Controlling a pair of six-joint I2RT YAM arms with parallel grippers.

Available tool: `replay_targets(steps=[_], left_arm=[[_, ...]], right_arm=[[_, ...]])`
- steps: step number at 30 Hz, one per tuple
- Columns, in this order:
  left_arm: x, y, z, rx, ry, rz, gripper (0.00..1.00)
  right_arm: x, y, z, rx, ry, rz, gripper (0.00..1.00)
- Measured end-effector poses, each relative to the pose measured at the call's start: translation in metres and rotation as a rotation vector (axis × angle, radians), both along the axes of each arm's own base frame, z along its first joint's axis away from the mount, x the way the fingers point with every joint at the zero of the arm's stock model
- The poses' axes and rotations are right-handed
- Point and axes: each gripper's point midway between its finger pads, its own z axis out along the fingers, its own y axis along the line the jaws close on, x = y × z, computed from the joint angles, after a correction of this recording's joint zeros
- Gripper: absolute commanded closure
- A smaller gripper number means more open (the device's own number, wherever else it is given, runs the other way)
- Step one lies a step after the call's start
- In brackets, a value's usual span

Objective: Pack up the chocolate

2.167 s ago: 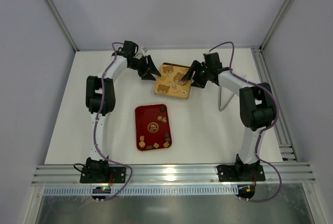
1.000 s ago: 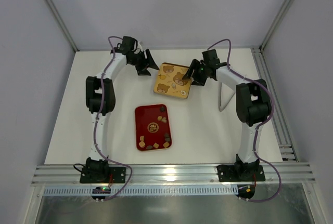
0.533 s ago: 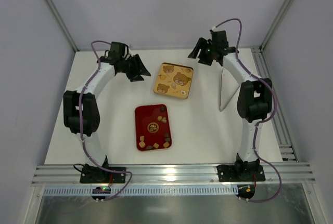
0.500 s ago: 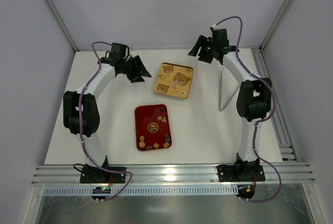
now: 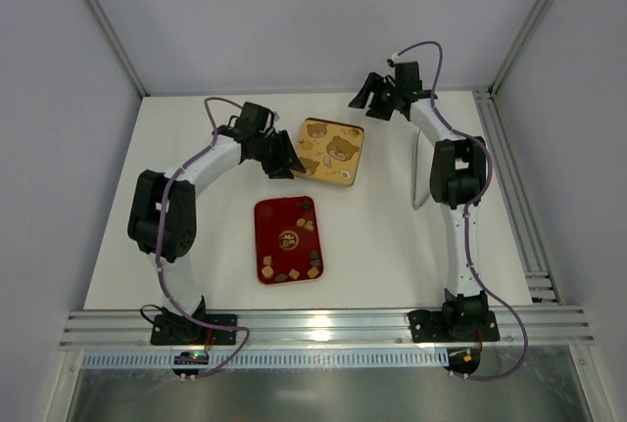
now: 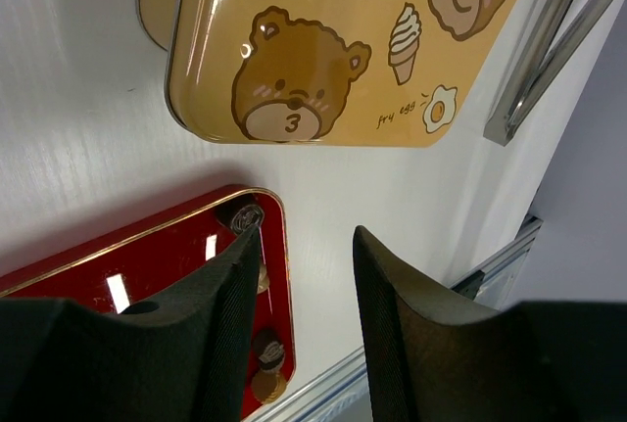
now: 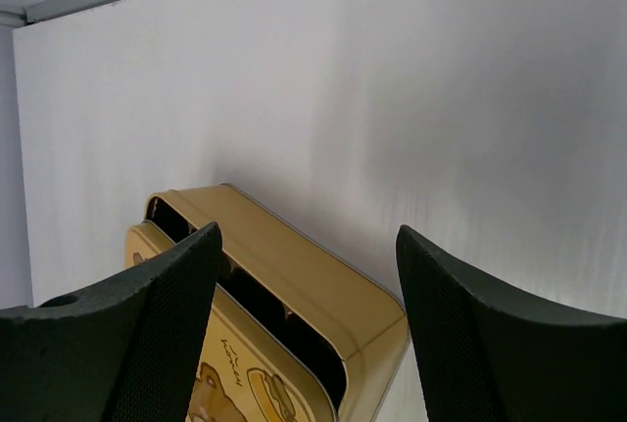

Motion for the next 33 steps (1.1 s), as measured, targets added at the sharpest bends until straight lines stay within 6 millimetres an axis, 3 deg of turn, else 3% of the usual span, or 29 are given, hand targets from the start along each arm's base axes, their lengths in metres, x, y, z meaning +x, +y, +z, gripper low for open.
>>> replay_targets(steps=[11, 14, 23, 33], left_arm=[[-0.007, -0.024, -0.015, 0.009, 0.018, -0.017, 0.6], [-0.009, -0.027, -0.019, 0.014, 0.025, -0.022, 0.6], [-0.008, -0.028, -0.032, 0.034, 0.039, -0.02, 0.6], [-0.003, -0.03, -0.053, 0.053, 0.071, -0.02, 0.6]], right_arm=[[0.015, 0.031, 0.033, 0.102, -0.097, 0.071, 0.26], [0.015, 0.042, 0.026, 0.123, -0.092, 0.095, 0.26], [0.004, 0.062, -0.022, 0.157, 0.009, 0.133, 0.26], [-0.004, 0.072, -0.021, 0.192, 0.026, 0.176, 0.27]])
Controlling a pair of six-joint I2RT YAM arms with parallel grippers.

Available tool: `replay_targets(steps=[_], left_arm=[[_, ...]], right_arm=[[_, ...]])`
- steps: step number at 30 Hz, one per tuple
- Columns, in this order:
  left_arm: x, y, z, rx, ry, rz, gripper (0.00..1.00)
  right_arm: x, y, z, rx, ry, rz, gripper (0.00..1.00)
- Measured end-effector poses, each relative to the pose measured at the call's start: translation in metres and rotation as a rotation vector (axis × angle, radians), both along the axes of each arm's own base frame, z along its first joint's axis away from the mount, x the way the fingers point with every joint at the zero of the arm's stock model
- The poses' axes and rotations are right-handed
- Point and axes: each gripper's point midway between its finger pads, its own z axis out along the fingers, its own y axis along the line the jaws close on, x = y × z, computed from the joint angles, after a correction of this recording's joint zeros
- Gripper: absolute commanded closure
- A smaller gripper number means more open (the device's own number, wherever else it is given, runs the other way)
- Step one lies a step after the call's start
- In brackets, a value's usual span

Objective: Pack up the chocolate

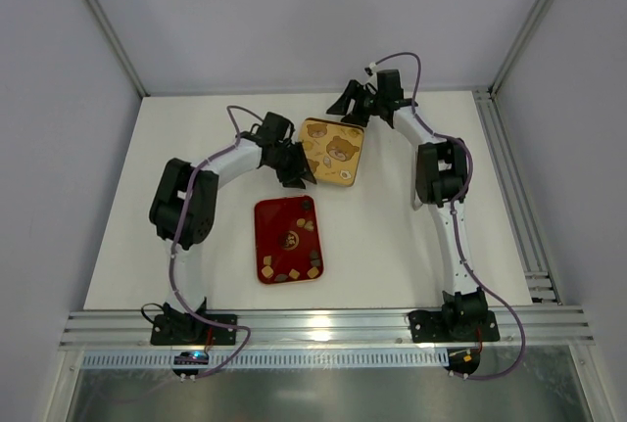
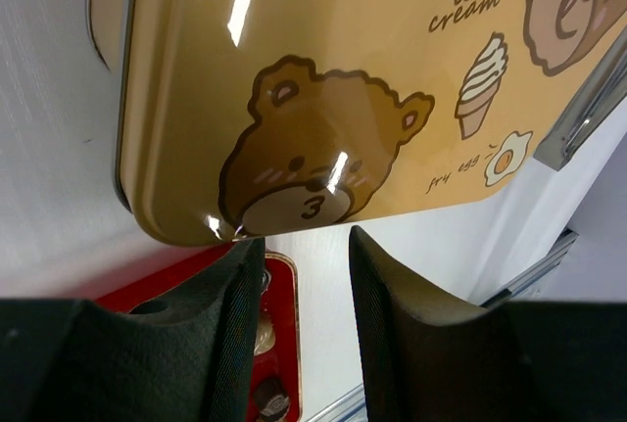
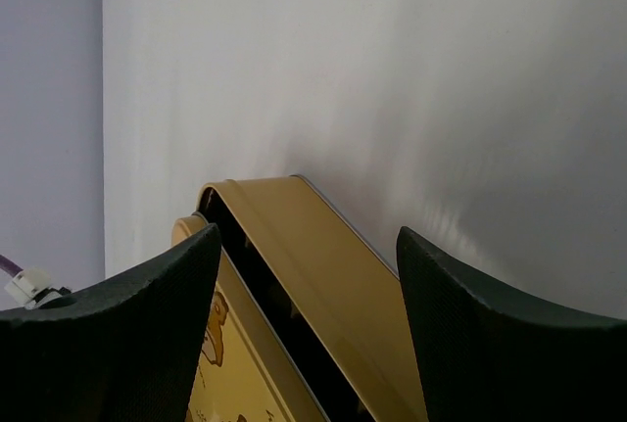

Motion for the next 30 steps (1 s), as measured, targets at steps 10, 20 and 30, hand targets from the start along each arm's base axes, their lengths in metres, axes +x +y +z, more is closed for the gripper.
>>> replay_targets(steps=[10, 20, 30], left_arm=[[0.016, -0.008, 0.004, -0.005, -0.011, -0.005, 0.59], [0.013, -0.009, 0.003, 0.009, 0.026, -0.018, 0.59], [0.016, 0.006, 0.003, 0.032, 0.042, -0.003, 0.59]], right_arm=[[-0.012, 0.001, -0.022, 0.018, 0.038, 0.029, 0.27], [-0.025, -0.01, -0.01, 0.025, 0.019, 0.015, 0.27], [-0.051, -0.015, -0.006, 0.056, 0.024, 0.002, 0.27]])
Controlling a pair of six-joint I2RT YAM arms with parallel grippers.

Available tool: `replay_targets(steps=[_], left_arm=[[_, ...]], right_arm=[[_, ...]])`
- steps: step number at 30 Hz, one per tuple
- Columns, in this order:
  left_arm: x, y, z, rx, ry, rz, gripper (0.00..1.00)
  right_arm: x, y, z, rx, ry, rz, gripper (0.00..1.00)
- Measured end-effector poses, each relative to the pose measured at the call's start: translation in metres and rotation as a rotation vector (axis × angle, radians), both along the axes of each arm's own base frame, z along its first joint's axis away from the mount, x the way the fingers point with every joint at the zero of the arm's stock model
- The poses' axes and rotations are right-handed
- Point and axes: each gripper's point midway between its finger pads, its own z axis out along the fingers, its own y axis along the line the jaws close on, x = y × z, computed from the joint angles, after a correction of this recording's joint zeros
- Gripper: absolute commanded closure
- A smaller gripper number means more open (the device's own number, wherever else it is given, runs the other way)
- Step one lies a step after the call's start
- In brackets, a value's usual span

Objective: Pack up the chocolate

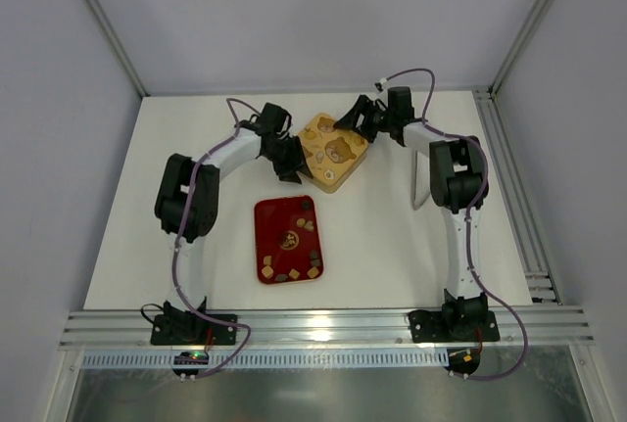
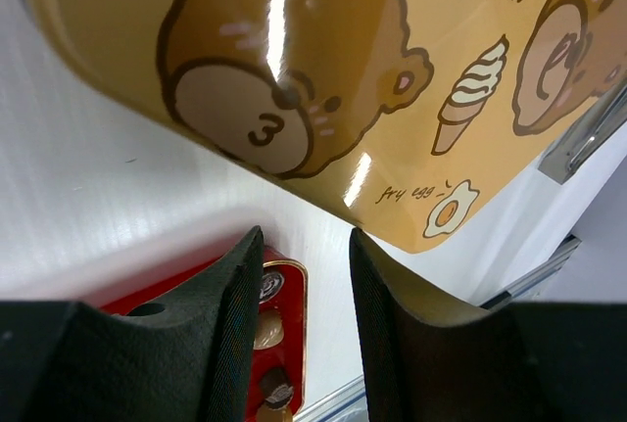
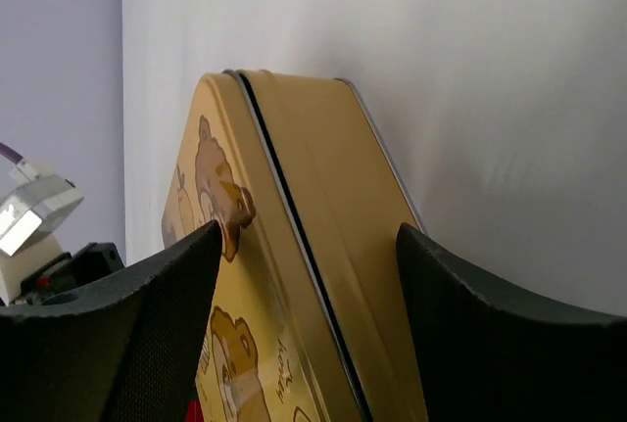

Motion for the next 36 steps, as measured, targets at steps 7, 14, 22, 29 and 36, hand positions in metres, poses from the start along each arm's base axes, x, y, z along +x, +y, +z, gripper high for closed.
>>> replay_targets(steps=[7, 14, 22, 29, 36], left_arm=[[0.007, 0.015, 0.001, 0.018, 0.006, 0.029, 0.59], [0.017, 0.029, 0.0, 0.036, 0.012, 0.049, 0.59], [0.033, 0.038, 0.0, 0.043, -0.005, 0.078, 0.58], [0.042, 0.053, 0.0, 0.042, -0.009, 0.113, 0.54], [0.043, 0.072, 0.001, 0.039, -0.022, 0.154, 0.48]], right_arm=[[-0.023, -0.014, -0.005, 0.002, 0.012, -0.057, 0.27], [-0.04, -0.024, -0.009, -0.034, 0.034, -0.097, 0.28], [-0.051, -0.03, -0.011, -0.127, 0.049, -0.126, 0.34], [-0.068, -0.027, -0.009, -0.177, 0.063, -0.144, 0.39], [-0.078, -0.016, -0.01, -0.196, 0.076, -0.134, 0.43]])
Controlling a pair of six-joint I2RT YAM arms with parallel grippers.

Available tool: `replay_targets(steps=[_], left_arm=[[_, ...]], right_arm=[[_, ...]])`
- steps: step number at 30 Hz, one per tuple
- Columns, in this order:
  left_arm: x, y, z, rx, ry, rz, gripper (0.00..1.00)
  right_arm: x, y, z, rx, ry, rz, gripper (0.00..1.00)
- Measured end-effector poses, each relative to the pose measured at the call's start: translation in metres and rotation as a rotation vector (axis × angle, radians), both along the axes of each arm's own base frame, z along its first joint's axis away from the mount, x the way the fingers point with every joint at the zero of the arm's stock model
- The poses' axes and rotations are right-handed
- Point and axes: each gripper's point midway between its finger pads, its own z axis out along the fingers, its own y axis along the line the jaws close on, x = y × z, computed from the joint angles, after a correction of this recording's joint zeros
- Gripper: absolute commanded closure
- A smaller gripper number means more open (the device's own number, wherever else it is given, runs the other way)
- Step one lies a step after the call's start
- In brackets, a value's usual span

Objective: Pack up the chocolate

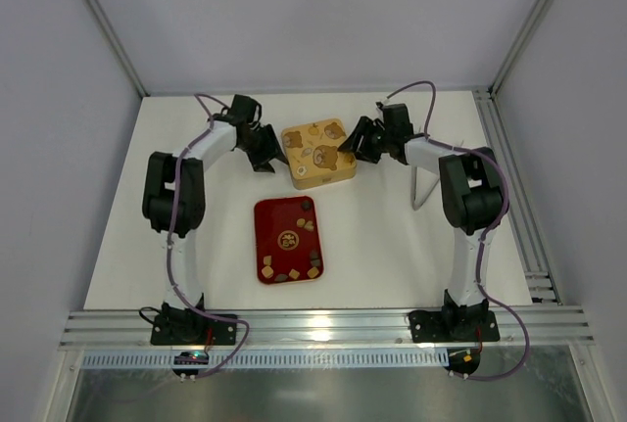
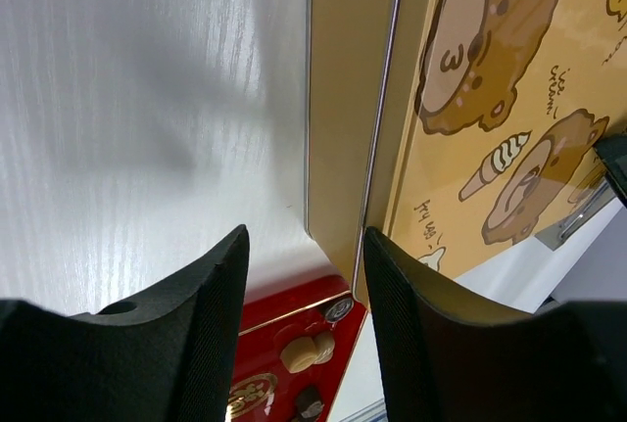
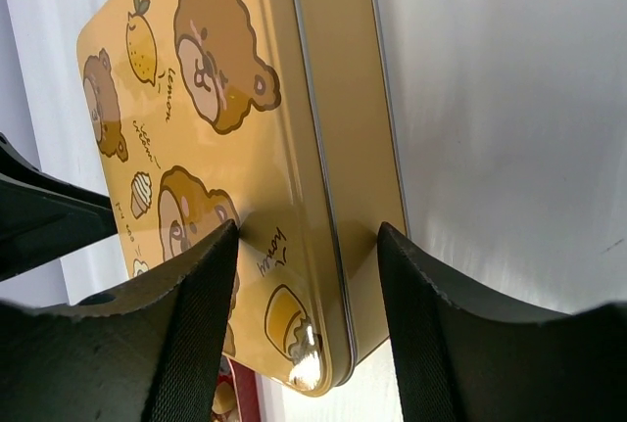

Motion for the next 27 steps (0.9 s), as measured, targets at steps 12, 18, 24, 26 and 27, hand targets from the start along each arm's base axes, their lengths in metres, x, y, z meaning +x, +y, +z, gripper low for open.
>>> replay_targets(steps=[12, 18, 24, 26, 27], left_arm=[[0.006, -0.002, 0.027, -0.059, -0.109, 0.023, 0.37], [0.018, -0.008, 0.02, -0.08, -0.117, 0.028, 0.42], [0.024, -0.016, 0.003, -0.119, -0.079, 0.033, 0.51], [0.026, -0.016, 0.003, -0.118, -0.08, 0.039, 0.54], [0.028, -0.016, 0.003, -0.117, -0.079, 0.041, 0.56]], right_arm=[[-0.008, 0.011, 0.001, -0.014, 0.022, 0.02, 0.43], [-0.01, 0.011, 0.001, -0.018, 0.033, 0.022, 0.44], [-0.011, 0.01, 0.001, -0.024, 0.042, 0.022, 0.44], [-0.012, 0.01, 0.001, -0.028, 0.045, 0.024, 0.44], [-0.012, 0.01, 0.001, -0.03, 0.046, 0.024, 0.44]])
